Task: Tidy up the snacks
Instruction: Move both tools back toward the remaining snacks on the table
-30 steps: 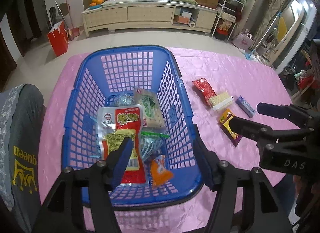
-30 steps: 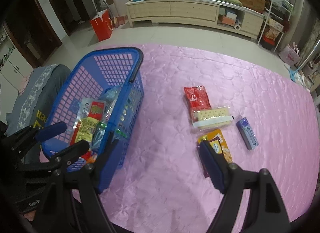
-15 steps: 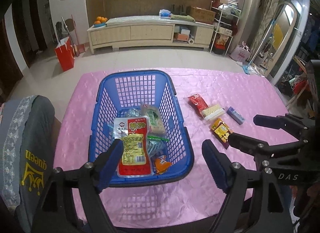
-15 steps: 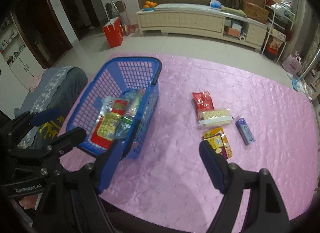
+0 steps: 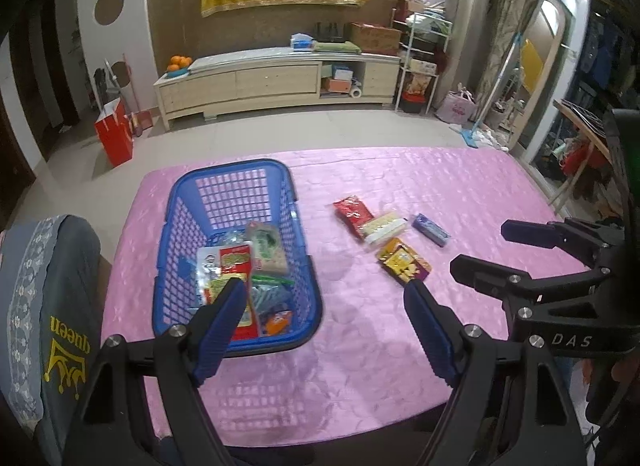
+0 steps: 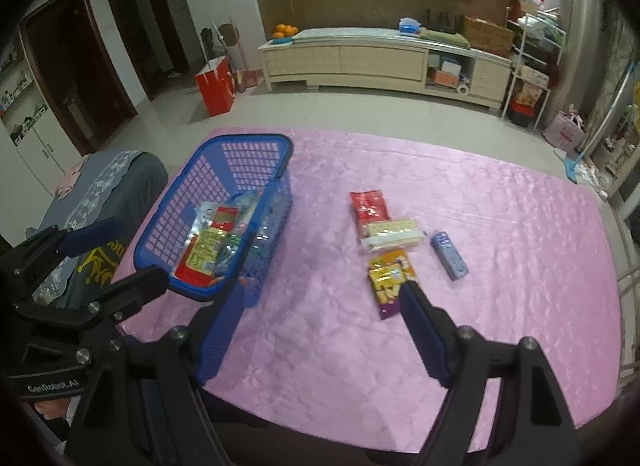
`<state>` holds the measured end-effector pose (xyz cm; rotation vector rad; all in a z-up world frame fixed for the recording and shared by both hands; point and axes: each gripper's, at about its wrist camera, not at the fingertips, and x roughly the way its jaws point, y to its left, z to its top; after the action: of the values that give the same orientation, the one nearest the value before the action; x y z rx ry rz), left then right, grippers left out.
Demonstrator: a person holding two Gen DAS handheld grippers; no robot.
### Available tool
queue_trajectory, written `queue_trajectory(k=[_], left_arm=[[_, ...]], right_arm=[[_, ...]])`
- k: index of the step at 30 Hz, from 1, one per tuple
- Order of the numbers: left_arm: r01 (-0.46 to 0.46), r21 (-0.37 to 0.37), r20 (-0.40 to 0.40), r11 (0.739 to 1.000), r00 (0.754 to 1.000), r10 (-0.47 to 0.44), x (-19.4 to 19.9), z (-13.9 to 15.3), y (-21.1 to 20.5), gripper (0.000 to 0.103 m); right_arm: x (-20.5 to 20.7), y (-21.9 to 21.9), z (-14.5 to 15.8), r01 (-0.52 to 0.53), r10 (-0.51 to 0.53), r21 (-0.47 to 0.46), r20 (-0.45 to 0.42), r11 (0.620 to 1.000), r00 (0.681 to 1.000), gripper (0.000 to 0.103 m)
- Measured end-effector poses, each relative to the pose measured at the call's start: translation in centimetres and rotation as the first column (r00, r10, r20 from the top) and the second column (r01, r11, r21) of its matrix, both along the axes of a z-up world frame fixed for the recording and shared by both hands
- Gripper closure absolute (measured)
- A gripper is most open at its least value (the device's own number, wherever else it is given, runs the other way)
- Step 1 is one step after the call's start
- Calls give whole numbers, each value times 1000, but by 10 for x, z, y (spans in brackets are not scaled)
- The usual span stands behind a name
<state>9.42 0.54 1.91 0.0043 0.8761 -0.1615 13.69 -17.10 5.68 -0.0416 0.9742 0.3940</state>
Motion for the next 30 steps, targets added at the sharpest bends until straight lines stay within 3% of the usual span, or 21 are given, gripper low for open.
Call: queue_trajectory(k=[9, 15, 25, 30], left_arm=[[47, 1, -11, 999, 999, -47, 7, -5, -42, 24], [69, -16, -22, 997, 997, -70, 18, -12, -70, 24], [80, -19, -72, 997, 994, -81, 49, -39, -104, 24], [74, 1, -108, 997, 991, -74, 65, -62, -115, 24]], right_arm=[[-3, -44, 1, 46, -47, 24, 32, 999, 998, 20], [0, -66, -6, 65, -64, -14, 87, 998, 994, 20], [31, -99, -43, 65, -66, -44, -5, 997, 998, 20], [44, -109, -64, 87, -87, -99, 3, 991, 996, 20]])
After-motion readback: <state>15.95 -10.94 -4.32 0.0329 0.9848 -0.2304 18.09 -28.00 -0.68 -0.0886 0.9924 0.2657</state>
